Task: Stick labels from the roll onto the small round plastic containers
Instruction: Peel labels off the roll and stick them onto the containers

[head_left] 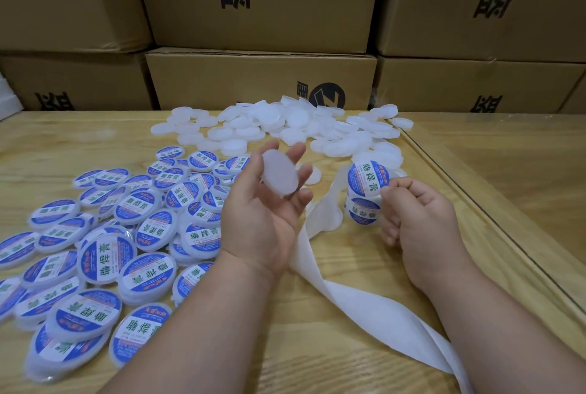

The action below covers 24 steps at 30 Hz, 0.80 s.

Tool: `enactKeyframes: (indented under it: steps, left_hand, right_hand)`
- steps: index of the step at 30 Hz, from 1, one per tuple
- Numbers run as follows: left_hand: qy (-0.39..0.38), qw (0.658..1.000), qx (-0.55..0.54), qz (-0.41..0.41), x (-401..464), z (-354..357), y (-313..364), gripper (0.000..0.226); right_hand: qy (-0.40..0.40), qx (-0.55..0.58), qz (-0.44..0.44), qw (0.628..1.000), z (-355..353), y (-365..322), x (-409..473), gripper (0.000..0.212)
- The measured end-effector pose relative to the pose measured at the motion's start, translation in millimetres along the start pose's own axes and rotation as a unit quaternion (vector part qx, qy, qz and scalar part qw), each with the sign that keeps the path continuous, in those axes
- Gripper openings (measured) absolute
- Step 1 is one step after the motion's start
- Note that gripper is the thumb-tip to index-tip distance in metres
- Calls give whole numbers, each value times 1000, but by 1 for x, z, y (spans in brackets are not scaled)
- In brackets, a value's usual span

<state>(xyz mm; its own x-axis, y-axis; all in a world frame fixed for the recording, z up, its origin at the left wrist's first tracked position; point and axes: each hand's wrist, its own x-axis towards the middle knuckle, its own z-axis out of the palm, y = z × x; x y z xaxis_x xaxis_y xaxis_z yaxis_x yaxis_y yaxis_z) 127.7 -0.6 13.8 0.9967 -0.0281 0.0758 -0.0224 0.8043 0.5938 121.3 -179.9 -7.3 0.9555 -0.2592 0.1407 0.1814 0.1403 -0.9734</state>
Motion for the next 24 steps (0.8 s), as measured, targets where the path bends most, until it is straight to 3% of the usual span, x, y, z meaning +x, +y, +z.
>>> enactKeyframes:
  steps: [5,10,14,19,22,24]
  left_hand:
    - [-113,980,-41,-161,-10,13,-11,43]
    - [-38,960,75,-268,-7,2,-30,33]
    - [11,965,81,-248,-1,-2,-36,32]
    - [24,970,88,-227,1,-4,-36,37]
    - [3,971,85,-223,-1,-2,-34,26]
    - [-4,973,85,-214,-2,-2,-34,44]
  right_hand:
    - [29,22,10,999,0,2,4,23]
    - [57,88,28,994,-5,0,5,39]
    - [-13,102,56,993,-5,-2,3,27]
    - [-119,-6,97,988,3,-1,-4,18]
    - [-133,-64,84,985,7,-1,-7,24]
    - [-130,-77,82,985,8,-1,-7,30]
